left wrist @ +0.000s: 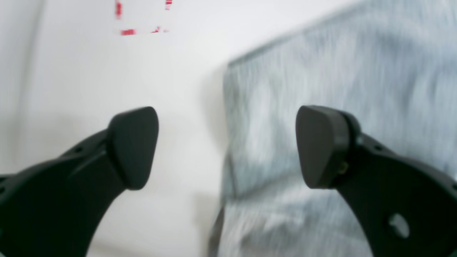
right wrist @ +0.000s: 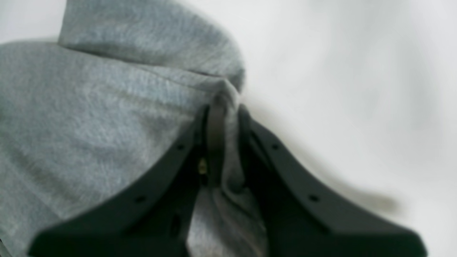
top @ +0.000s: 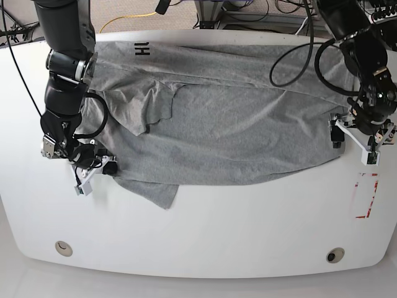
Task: Fold the T-shirt properly
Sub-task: 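Move both grippers to the shirt's hem corners and grasp them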
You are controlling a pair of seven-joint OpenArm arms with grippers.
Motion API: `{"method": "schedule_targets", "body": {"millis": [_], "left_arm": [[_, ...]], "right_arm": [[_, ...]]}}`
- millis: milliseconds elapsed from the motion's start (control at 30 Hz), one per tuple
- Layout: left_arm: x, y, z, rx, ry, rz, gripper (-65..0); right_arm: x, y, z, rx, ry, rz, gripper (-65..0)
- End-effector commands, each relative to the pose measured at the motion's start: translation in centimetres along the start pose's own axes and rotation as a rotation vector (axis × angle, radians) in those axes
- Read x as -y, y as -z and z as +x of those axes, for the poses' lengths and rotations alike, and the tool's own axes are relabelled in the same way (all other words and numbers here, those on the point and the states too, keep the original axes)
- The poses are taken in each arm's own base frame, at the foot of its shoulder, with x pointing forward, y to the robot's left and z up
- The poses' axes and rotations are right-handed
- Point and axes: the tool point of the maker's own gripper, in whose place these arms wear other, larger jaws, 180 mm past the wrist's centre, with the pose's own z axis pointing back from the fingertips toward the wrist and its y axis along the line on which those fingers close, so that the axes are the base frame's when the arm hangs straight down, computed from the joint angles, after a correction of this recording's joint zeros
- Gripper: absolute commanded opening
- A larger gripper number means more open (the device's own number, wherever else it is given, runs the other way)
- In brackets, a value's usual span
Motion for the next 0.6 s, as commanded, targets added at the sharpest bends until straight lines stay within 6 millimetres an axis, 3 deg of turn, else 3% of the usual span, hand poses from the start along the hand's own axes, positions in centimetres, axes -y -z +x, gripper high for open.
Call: {"method": "schedule_targets", "body": {"millis": [0, 167, 433, 567], "left_arm": [[-1.2, 1.0, 1.8, 0.034, -0.056, 0.018, -7.5], [-1.0, 4.3, 2.1, -0.001, -0.152, -0.031, -7.6], [-0.6, 7.5, 2.8, 0.039, -0.242, -0.078, -7.6], [-1.8, 8.5, 2.0, 0.003, -0.282, -0.075, -7.8]], "right_arm": [[0.2, -0.7, 2.3, 0.049, -0.021, -0.002, -60.7], [0.1, -0.7, 2.3, 0.047, -0.025, -0.002, -60.7], [-0.5, -0.2, 1.8, 0.016, -0.062, 0.006, -60.9], [-0.3, -0.1, 0.9, 0.004, -0.054, 0.004, -60.9]]}}
